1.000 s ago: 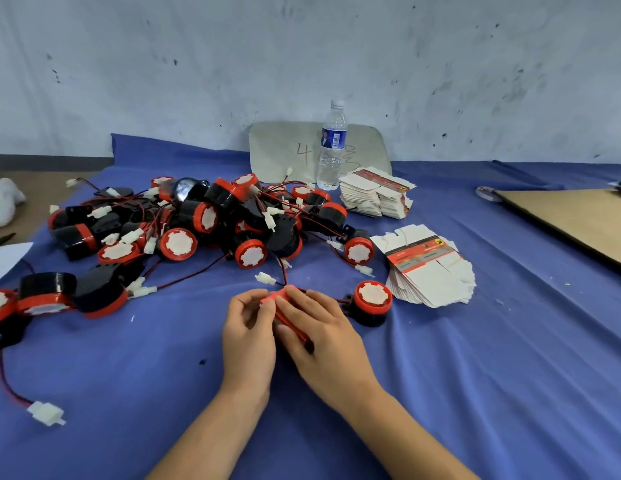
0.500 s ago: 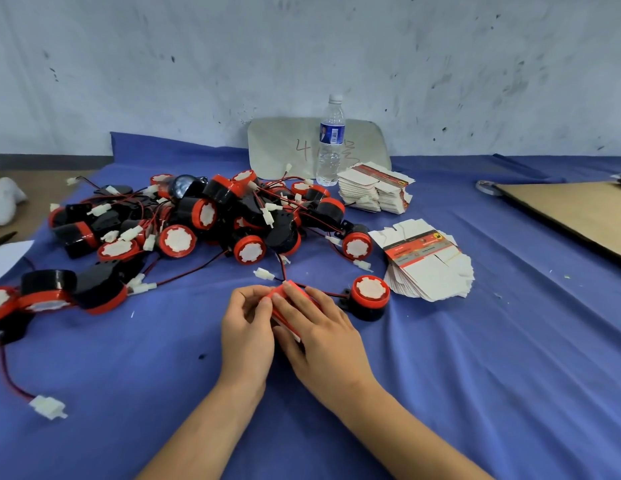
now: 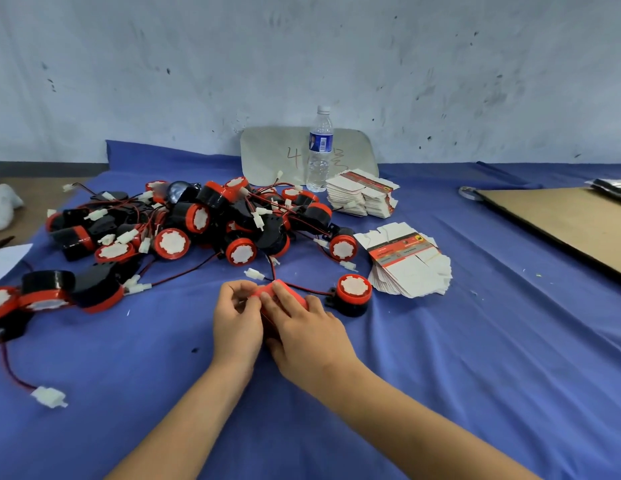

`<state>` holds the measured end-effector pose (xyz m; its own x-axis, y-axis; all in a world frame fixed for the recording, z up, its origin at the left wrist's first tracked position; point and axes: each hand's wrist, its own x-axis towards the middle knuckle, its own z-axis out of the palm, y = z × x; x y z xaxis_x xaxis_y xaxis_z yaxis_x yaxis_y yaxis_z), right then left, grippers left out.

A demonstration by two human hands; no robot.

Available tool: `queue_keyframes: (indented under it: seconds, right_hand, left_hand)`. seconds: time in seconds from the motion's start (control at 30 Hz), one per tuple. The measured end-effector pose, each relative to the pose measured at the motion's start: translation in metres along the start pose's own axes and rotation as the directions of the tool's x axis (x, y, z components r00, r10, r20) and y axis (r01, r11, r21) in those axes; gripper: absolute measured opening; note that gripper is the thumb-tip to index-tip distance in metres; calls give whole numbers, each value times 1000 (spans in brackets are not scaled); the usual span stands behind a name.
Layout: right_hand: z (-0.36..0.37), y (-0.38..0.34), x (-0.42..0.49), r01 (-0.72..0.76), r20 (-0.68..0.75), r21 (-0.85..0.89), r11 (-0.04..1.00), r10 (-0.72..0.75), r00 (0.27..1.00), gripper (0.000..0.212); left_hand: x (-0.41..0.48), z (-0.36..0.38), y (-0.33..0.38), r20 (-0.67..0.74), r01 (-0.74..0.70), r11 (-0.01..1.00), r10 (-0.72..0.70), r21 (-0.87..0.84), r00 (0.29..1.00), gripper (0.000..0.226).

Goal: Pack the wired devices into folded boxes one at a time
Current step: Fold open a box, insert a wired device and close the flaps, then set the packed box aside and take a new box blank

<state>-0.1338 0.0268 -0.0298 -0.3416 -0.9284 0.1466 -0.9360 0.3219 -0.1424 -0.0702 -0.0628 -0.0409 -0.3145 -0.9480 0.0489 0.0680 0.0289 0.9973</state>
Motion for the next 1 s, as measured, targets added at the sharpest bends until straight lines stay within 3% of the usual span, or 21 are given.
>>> queue_keyframes:
  seconds: [0.13, 0.3, 0.4, 0.47, 0.53, 0.63, 0.7, 0.77, 0.8, 0.83, 0.9, 0.97, 1.0]
  right_hand:
    - [4, -11, -2, -71, -8, 39, 997, 72, 997, 71]
    - [20, -16, -25, -48, -199, 96, 994, 67, 978, 57]
    - [11, -2, -50, -57, -339, 235, 970, 137, 931, 53]
    - [-1, 15, -76, -107, -450, 343, 933, 263, 854, 54]
    - [-20, 35, -106, -92, -605, 486, 869, 410, 682, 60]
    - [-49, 70, -150, -158, -702, 640, 752, 656, 277, 66]
    - [-63, 94, -182, -245, -627, 761, 601, 778, -35, 66]
    - [-66, 110, -209, -374, -515, 837, 399, 805, -295, 66]
    - [-64, 114, -219, -427, -466, 854, 296, 801, -377, 66]
    - [-59, 114, -224, -457, -437, 859, 233, 798, -414, 67]
    - [-50, 106, -219, -484, -481, 831, 276, 794, -373, 69]
    - [-45, 93, -194, -494, -584, 758, 427, 781, -221, 69]
    - [-44, 85, -175, -472, -615, 722, 505, 782, -104, 69]
  left_hand:
    - [0, 5, 0, -74, -5, 1000, 6, 20, 997, 19]
    - [-7, 4, 1, -88, -16, 996, 23, 82, 996, 14]
    - [-14, 1, 1, -71, -57, 991, 66, 118, 995, 13]
    - [-16, 0, 0, -46, -96, 983, 104, 159, 993, 11]
    - [-17, 3, -3, 18, -141, 964, 140, 227, 990, 11]
    - [-17, 6, -5, 142, -233, 897, 192, 376, 971, 13]
    - [-18, 7, -8, 193, -265, 855, 198, 446, 961, 15]
    - [-19, 9, -9, 230, -286, 830, 196, 480, 953, 17]
    - [-19, 9, -10, 242, -291, 824, 193, 486, 951, 17]
    - [-18, 9, -11, 251, -296, 821, 193, 488, 949, 16]
    - [-18, 9, -11, 258, -308, 817, 202, 488, 945, 16]
    - [-18, 9, -11, 251, -305, 827, 206, 472, 946, 15]
    - [-18, 8, -11, 243, -298, 833, 203, 467, 949, 15]
